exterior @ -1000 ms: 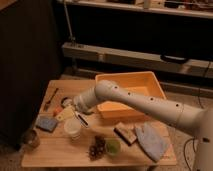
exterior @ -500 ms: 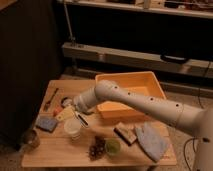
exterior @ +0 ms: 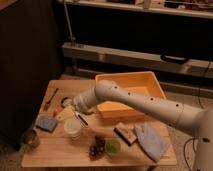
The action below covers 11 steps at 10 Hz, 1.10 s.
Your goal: Place grapes in paper cup
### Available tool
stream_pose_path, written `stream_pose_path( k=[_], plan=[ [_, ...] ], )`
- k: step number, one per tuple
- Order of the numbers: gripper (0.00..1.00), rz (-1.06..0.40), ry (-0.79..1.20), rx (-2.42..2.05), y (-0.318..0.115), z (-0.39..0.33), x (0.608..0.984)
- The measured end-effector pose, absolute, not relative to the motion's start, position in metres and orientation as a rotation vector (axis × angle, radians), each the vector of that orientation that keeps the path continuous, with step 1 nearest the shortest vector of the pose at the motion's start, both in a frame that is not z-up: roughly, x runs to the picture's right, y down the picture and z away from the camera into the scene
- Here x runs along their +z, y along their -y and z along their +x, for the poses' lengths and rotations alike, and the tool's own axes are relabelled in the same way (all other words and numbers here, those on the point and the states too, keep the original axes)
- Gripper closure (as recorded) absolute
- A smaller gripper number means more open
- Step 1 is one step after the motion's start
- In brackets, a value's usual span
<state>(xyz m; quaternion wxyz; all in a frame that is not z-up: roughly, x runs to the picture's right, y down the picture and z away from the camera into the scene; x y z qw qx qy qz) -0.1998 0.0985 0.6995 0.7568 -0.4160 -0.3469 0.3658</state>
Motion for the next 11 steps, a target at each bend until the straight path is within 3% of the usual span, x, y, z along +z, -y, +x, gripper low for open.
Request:
stream_pose_path(
  k=[4,8,11],
  plan=[
    [0.20,-0.901,0.680,0.737,-0.092,-0.185,0.700],
    [0.20,-0.816,0.593,0.610,-0.063,-0.110,0.681],
    [0.20,-0.812,0.591,0.594,-0.062,-0.107,0.679]
  ],
)
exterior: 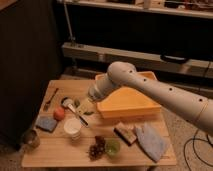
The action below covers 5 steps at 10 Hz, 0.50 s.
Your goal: Place grapes in paper cup
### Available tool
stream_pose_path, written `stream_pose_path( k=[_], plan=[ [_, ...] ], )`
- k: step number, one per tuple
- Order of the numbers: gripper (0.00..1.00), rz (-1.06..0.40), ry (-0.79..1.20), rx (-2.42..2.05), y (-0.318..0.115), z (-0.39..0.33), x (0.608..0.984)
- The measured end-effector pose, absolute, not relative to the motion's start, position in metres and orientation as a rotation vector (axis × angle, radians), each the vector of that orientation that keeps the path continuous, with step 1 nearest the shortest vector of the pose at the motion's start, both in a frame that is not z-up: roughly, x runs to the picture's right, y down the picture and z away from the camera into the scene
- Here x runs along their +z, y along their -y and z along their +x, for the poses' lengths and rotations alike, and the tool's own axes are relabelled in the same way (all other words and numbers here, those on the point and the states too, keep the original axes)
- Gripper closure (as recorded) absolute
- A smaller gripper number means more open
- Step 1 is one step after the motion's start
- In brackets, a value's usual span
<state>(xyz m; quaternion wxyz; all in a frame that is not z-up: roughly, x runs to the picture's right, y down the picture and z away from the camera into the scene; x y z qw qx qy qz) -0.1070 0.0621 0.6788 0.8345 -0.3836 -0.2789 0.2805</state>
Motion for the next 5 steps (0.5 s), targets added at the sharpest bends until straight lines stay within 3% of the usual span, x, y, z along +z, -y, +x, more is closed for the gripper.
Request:
stream_pose_path(
  k=[3,5],
  plan=[
    [0.20,-0.778,0.575,0.578,-0.062,-0.106,0.680],
    [0.20,-0.637,0.463,0.535,-0.077,-0.100,0.682]
  ],
)
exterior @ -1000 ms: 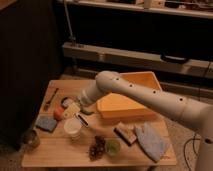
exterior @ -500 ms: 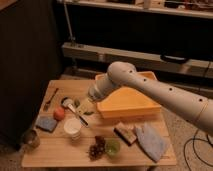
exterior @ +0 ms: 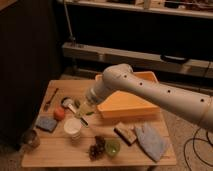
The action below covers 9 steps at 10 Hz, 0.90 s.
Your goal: Place grapes in paper cup
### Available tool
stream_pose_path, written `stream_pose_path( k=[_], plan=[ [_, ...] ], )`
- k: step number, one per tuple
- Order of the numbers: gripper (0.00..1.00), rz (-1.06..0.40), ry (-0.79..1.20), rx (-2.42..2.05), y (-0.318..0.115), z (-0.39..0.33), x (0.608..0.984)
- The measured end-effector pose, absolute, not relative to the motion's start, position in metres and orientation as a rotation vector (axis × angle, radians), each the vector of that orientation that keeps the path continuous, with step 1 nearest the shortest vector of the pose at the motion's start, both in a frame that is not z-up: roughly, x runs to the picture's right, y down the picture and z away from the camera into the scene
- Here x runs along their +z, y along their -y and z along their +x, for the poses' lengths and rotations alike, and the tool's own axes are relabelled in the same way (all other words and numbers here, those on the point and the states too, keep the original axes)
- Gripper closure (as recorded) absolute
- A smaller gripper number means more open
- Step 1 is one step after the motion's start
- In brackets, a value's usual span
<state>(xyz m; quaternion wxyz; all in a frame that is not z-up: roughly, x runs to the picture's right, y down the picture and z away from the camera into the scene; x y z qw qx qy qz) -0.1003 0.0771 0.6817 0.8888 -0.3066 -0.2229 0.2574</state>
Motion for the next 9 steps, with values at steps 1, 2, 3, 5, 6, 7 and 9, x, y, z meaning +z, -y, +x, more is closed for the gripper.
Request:
stream_pose_path(
  k=[1,2,3,5,6,7,9],
  plan=[
    [0.20,-0.595,0.415,0.517,-0.084,-0.093,0.682],
    [0.20,-0.554,0.366,0.478,-0.091,-0.090,0.680],
    [0.20,-0.538,0.337,0.451,-0.099,-0.087,0.680],
    [0.20,-0.523,0.339,0.436,-0.117,-0.079,0.688],
    [0.20,-0.519,0.348,0.428,-0.126,-0.075,0.693],
    [0.20,-0.526,0.362,0.412,-0.132,-0.077,0.696],
    [0.20,-0.537,0.390,0.367,-0.142,-0.080,0.697]
  ],
)
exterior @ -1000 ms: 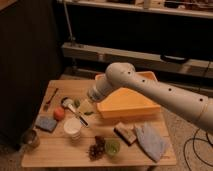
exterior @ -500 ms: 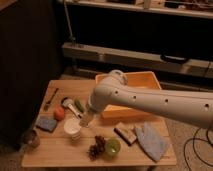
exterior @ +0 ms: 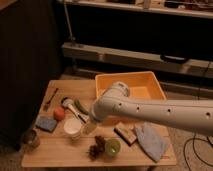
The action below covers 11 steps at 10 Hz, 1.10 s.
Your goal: Place grapes in paper cup
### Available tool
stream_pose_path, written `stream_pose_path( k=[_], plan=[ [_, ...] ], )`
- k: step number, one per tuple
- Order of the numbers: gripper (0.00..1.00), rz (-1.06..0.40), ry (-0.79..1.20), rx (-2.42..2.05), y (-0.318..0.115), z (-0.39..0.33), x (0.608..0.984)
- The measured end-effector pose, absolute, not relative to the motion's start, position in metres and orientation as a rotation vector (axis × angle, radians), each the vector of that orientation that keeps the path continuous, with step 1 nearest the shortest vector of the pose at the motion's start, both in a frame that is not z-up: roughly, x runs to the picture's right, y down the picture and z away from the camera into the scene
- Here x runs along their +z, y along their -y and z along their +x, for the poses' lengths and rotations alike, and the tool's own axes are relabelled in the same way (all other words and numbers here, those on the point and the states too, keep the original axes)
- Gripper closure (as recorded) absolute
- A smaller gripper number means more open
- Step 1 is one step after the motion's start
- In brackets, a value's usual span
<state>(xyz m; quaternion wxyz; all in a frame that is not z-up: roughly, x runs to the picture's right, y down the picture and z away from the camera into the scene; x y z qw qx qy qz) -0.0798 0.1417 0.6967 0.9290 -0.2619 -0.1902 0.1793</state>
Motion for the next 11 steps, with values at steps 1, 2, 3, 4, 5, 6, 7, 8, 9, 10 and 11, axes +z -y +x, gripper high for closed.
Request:
stream_pose_path(
  k=[1,2,3,4,5,6,7,8,9,10,11],
  plan=[
    [0.20,-0.540,0.400,0.347,-0.144,-0.080,0.695],
    [0.20,-0.544,0.403,0.330,-0.146,-0.078,0.694],
    [0.20,-0.547,0.401,0.311,-0.147,-0.074,0.693],
    [0.20,-0.551,0.396,0.290,-0.145,-0.070,0.692],
    [0.20,-0.555,0.380,0.277,-0.141,-0.066,0.691],
    [0.20,-0.570,0.348,0.252,-0.134,-0.065,0.689],
    [0.20,-0.593,0.307,0.222,-0.128,-0.067,0.687],
    [0.20,-0.604,0.286,0.204,-0.124,-0.066,0.686],
    [0.20,-0.610,0.278,0.191,-0.120,-0.066,0.685],
    [0.20,-0.622,0.270,0.165,-0.117,-0.064,0.683],
    [0.20,-0.632,0.267,0.128,-0.116,-0.065,0.681]
  ],
)
